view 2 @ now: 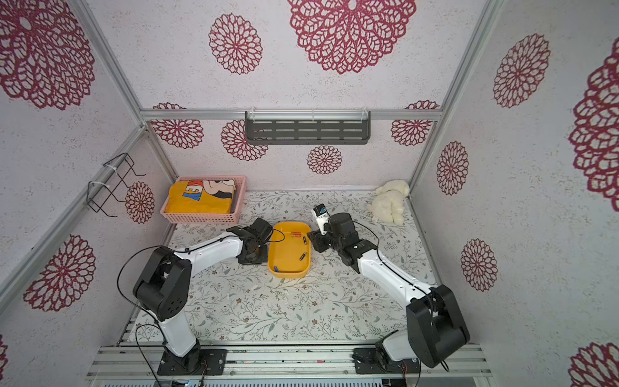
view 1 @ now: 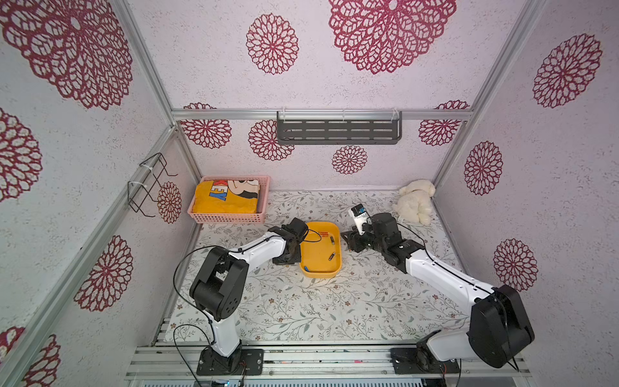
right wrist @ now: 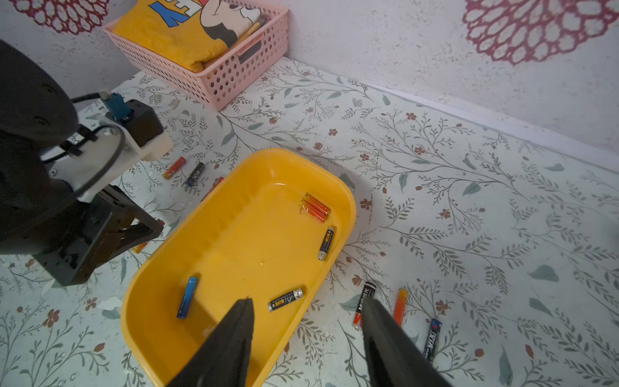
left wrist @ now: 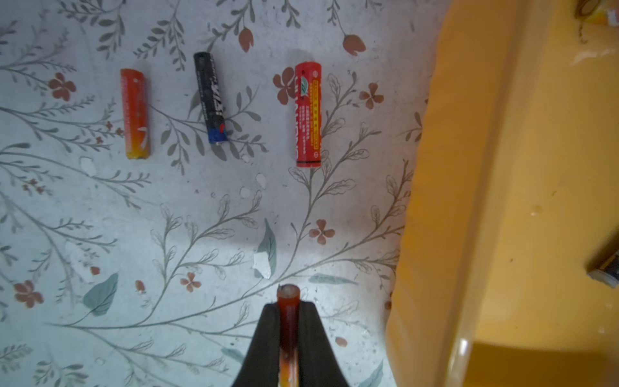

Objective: Take the batteries out of the storage box
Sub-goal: Place the battery at the center of the board.

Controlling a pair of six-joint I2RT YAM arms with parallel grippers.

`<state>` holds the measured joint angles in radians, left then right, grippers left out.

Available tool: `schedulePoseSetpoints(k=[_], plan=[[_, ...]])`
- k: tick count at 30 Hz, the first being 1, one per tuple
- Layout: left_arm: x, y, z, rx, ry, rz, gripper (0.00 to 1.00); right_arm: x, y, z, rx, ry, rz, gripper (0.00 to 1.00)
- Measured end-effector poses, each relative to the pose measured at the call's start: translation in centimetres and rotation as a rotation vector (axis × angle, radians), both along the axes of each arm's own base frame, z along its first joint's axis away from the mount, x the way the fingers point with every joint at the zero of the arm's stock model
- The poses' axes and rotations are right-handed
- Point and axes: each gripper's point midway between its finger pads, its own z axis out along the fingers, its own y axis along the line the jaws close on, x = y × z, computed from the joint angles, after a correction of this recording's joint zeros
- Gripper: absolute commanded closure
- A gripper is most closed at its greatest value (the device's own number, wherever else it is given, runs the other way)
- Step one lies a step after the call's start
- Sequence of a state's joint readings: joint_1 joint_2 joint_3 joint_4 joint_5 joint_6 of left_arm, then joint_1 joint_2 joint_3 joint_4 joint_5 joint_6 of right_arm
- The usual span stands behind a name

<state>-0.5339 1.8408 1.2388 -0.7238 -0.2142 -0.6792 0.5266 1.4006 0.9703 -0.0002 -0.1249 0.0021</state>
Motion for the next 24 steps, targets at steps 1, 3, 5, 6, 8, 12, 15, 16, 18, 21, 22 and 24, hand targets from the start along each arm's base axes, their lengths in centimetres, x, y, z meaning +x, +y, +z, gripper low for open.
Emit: schedulePoseSetpoints(k=[1,3,5,6,8,12,15,16,18,21,22,24], plan=[[0.1,-0.1,-0.2,-0.004,0.0,0.002,1.0,0.0,-0.1,0.0,-0.005,-0.003,-0.003,0.42],[0.1,-0.2,-0.7,-0.004,0.004,0.002,1.0,0.2,-0.2,0.0,-0.014,-0.009,-0.009,0.42],[0.2,-0.3,-1.2,-0.004,0.008,0.001,1.0,0.2,-0.3,0.0,-0.018,-0.012,-0.013,0.42],[0.2,-0.3,-1.5,-0.002,0.013,0.001,1.0,0.2,-0.4,-0.1,-0.019,-0.013,-0.015,0.42],[0.2,-0.3,-2.0,0.002,0.02,0.001,0.95,0.2,-0.4,-0.3,-0.022,-0.01,-0.018,0.42],[0.1,-0.4,-2.6,0.0,0.032,-0.001,0.91,0.1,-0.8,-0.9,-0.036,-0.004,-0.032,0.42],[0.1,-0.5,-2.7,-0.004,0.032,-0.002,0.87,0.2,-0.9,-0.9,-0.04,-0.006,-0.038,0.42],[0.2,-0.5,-2.7,-0.004,0.032,-0.002,0.86,0.2,-0.9,-0.9,-0.04,-0.007,-0.04,0.42],[0.2,-0.5,-2.7,-0.004,0.032,-0.002,0.84,0.3,-1.0,-0.9,-0.043,-0.008,-0.044,0.41],[0.1,-0.4,-2.7,-0.002,0.033,-0.002,0.81,0.4,-1.1,-0.9,-0.047,-0.01,-0.052,0.41],[0.1,-0.4,-2.7,-0.001,0.034,-0.002,0.81,0.4,-1.2,-0.9,-0.048,-0.01,-0.053,0.41],[0.1,-0.4,-2.7,0.001,0.035,-0.002,0.8,0.3,-1.2,-0.9,-0.048,-0.009,-0.052,0.41]])
